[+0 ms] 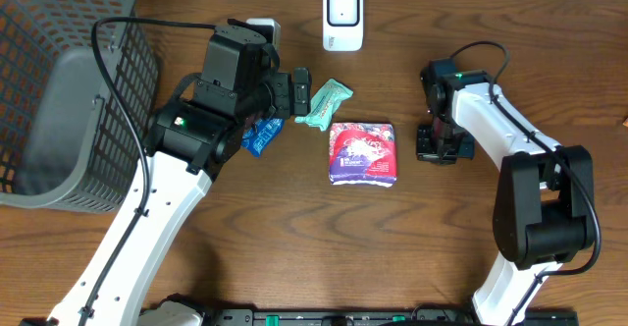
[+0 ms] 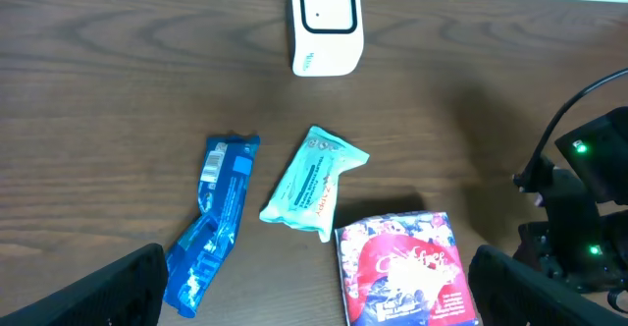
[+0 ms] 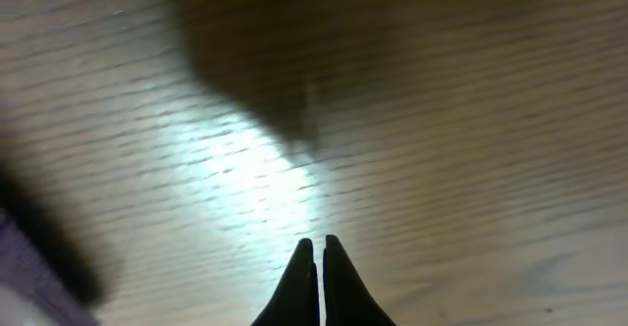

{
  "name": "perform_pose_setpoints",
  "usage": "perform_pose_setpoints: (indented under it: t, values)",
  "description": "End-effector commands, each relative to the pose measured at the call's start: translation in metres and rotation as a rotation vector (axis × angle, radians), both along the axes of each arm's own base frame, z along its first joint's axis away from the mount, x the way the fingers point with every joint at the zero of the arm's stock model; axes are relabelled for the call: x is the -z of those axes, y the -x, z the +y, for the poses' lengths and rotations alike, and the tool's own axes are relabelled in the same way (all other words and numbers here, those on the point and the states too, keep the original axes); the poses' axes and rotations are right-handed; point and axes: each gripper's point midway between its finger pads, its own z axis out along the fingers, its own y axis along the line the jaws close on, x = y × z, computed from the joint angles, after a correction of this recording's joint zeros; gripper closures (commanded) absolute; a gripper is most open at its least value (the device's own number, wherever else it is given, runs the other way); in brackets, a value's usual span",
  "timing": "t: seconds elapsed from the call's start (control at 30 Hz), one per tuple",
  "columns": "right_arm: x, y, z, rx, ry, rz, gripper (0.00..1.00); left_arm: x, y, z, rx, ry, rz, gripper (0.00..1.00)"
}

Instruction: Scan the item barcode

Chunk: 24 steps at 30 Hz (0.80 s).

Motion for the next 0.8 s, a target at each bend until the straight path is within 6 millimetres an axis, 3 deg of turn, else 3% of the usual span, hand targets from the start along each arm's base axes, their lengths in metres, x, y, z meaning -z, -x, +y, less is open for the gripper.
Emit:
perform_pose_setpoints:
  t: [0.0, 0.17, 0.27, 0.4, 0.53, 0.77]
  values:
    - [-0.024, -0.014, 0.013, -0.024, -0.062, -0.069, 0.99, -0.007, -0.003, 0.002, -0.016, 0.001, -0.015, 0.02]
    - [-0.067, -0.036, 0.049, -0.12, -0.158, -0.211, 0.92, -0.007, -0.003, 0.002, -0.016, 0.001, -0.015, 0.02]
    - [-0.078, -0.039, 0.065, -0.164, -0.171, -0.251, 0.85, -0.007, -0.003, 0.002, -0.016, 0.001, -0.015, 0.02]
    - [-0.069, -0.027, 0.079, -0.18, -0.19, -0.213, 0.98, -0.007, -0.003, 0.002, -0.016, 0.001, -0.015, 0.02]
    - [-0.052, -0.02, 0.096, -0.193, -0.268, -0.197, 0.99, -0.007, -0.003, 0.002, -0.016, 0.001, -0.015, 0.02]
    - [-0.019, -0.013, 0.104, -0.169, -0.328, -0.206, 0.99, -0.007, -0.003, 0.002, -0.016, 0.001, -0.015, 0.02]
